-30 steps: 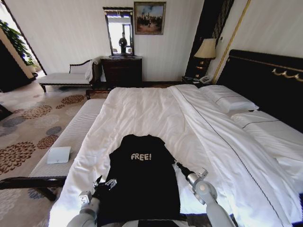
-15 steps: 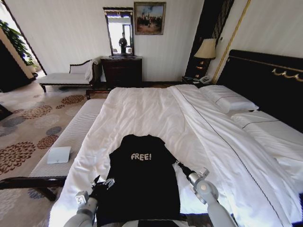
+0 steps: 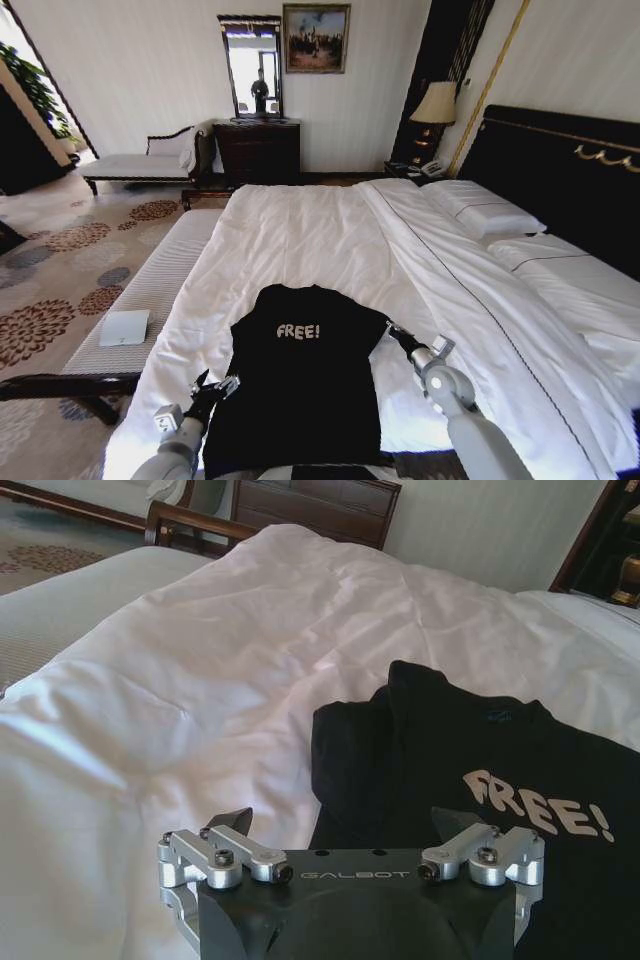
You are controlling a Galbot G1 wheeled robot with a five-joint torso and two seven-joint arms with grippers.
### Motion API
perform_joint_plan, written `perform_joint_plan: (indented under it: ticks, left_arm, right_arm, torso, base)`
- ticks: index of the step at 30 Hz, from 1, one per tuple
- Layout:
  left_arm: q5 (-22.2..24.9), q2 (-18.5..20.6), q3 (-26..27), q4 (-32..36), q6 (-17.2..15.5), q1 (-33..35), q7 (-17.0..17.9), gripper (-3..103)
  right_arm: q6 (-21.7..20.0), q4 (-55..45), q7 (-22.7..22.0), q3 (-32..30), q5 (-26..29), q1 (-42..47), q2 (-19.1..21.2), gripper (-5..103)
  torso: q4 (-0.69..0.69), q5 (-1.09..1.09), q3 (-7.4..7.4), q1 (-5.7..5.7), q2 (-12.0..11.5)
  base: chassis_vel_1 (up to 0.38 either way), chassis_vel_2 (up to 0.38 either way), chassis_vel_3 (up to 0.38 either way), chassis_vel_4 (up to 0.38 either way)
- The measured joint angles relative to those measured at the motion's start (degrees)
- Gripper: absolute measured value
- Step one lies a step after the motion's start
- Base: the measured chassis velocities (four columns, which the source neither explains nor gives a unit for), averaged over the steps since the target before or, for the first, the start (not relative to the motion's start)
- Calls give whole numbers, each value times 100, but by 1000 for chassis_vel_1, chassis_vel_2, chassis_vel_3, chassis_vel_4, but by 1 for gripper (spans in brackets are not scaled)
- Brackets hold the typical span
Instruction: Fold the clothes on the bed.
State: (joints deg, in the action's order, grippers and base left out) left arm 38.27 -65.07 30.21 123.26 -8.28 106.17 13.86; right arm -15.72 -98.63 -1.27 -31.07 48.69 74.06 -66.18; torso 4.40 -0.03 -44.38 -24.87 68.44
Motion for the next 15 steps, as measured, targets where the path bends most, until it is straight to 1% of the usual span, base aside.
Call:
perform_joint_plan:
  ticks: [2,7,15]
  left_arm:
    - [0,-4,16,16,3,32,-5,100]
    - [-5,-2,32,62,4,73,-9,100]
    - [-14,43,-4,105,1,71,13,100]
  right_arm:
    - [88,81,45,36,-215,-65,66,0]
    - [190,342,84,99,-420,-241,173,0]
    - [245,787,123,207,-446,-532,302,0]
  torso:
    - [0,-1,0,0,0]
    - [0,-1,0,0,0]
    - [0,0,0,0,0]
  base:
    - [0,0,0,0]
    - [0,0,0,0]
    - [0,0,0,0]
